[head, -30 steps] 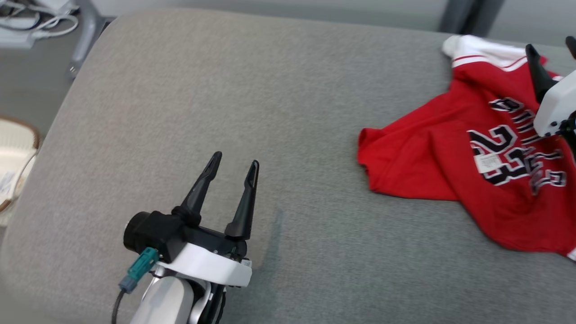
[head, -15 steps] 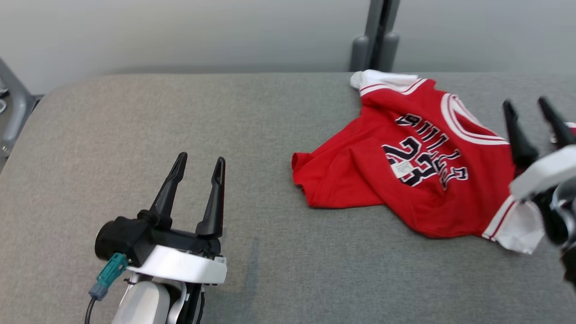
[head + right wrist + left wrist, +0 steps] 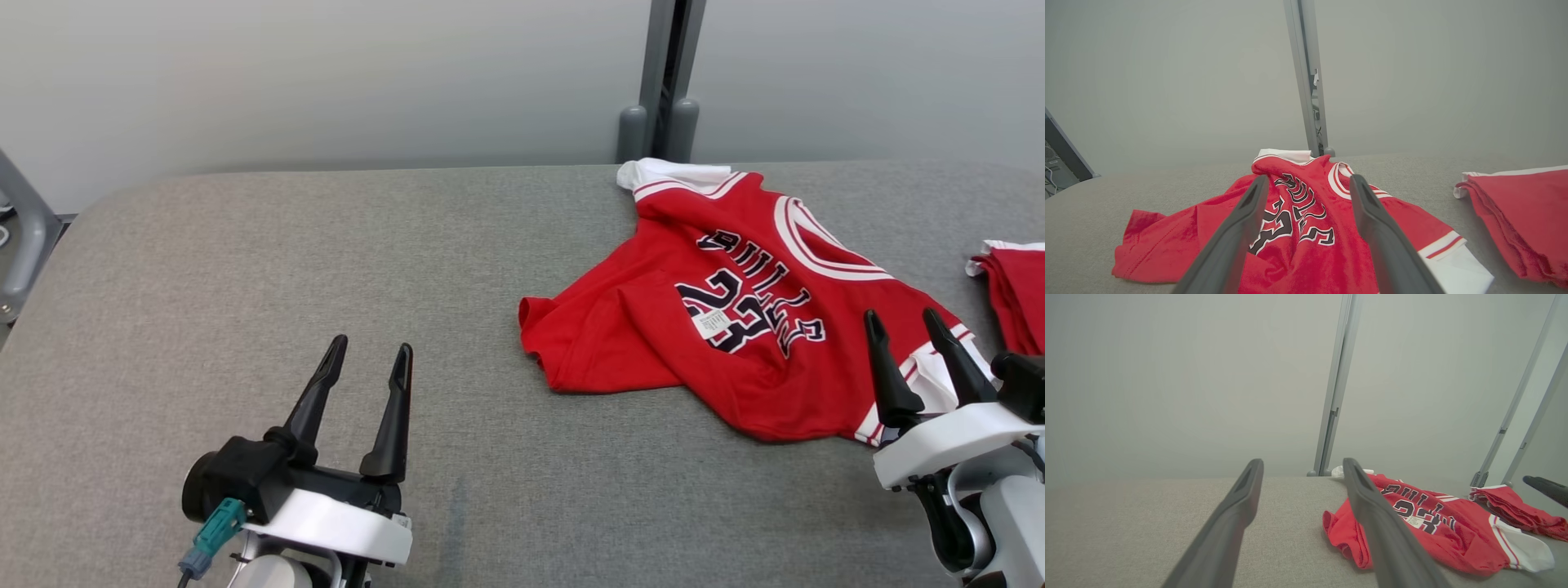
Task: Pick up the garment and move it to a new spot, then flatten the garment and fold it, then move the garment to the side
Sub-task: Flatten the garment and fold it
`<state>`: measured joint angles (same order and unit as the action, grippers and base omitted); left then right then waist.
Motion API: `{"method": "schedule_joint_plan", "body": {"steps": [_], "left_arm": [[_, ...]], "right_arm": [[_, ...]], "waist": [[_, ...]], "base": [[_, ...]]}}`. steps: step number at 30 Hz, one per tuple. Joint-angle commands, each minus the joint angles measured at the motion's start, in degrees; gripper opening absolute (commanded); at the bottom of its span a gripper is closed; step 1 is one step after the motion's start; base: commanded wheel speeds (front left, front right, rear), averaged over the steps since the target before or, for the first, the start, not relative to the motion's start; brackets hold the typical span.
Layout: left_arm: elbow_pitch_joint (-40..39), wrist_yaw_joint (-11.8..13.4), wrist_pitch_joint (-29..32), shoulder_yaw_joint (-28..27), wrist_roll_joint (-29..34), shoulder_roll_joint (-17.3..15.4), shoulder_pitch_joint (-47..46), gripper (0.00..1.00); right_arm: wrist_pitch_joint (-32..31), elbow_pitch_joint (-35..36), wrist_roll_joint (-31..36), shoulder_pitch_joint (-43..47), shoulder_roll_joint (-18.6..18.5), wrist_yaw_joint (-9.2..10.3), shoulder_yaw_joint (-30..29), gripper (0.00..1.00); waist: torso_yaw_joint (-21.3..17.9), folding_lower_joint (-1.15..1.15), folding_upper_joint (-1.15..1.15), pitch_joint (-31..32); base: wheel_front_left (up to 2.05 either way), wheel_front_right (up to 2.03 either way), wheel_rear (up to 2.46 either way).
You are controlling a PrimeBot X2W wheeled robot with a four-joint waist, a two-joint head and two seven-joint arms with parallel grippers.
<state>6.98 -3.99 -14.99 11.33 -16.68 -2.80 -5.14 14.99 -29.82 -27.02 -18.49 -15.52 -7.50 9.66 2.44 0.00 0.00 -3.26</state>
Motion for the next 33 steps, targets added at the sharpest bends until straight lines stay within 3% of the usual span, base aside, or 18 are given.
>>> {"method": "schedule_joint_plan", "body": {"steps": [1, 7, 14, 22, 33], "left_arm": [[0.2, -0.3, -0.2, 0.2, 0.5, -0.2, 0.2, 1.0], [0.8, -0.6, -0.2, 1.4, 0.7, -0.2, -0.6, 1.0], [1.3, -0.8, -0.2, 3.2, 0.6, -0.3, -1.8, 1.0], [1.0, -0.3, -0.2, 5.9, -0.3, -0.2, -3.6, 1.0], [0.2, 0.5, -0.2, 7.7, -1.5, -0.2, -4.3, 1.0]], "right_arm": [[0.2, 0.4, 0.5, 0.4, 0.1, 0.01, -0.5, 1.0], [0.2, -1.5, -0.9, -1.7, 0.0, 0.01, 1.7, 1.0], [-1.6, -10.5, -6.5, -9.4, -0.5, 0.01, 8.5, 1.0], [-5.8, -21.4, -14.1, -19.5, -3.9, 0.01, 13.8, 1.0], [-10.4, -29.1, -18.6, -24.9, -6.4, 0.02, 19.0, 1.0]], "waist": [[0.5, 0.0, 0.0, 0.0], [3.1, 0.0, 0.0, -1.5], [8.3, 0.0, 0.0, -4.7], [15.3, 0.0, 0.0, -8.5], [19.1, 0.0, 0.0, -10.6]], "base": [[0.0, 0.0, 0.0], [0.0, 0.0, 0.0], [0.0, 0.0, 0.0], [0.0, 0.0, 0.0], [0.0, 0.0, 0.0]]}}
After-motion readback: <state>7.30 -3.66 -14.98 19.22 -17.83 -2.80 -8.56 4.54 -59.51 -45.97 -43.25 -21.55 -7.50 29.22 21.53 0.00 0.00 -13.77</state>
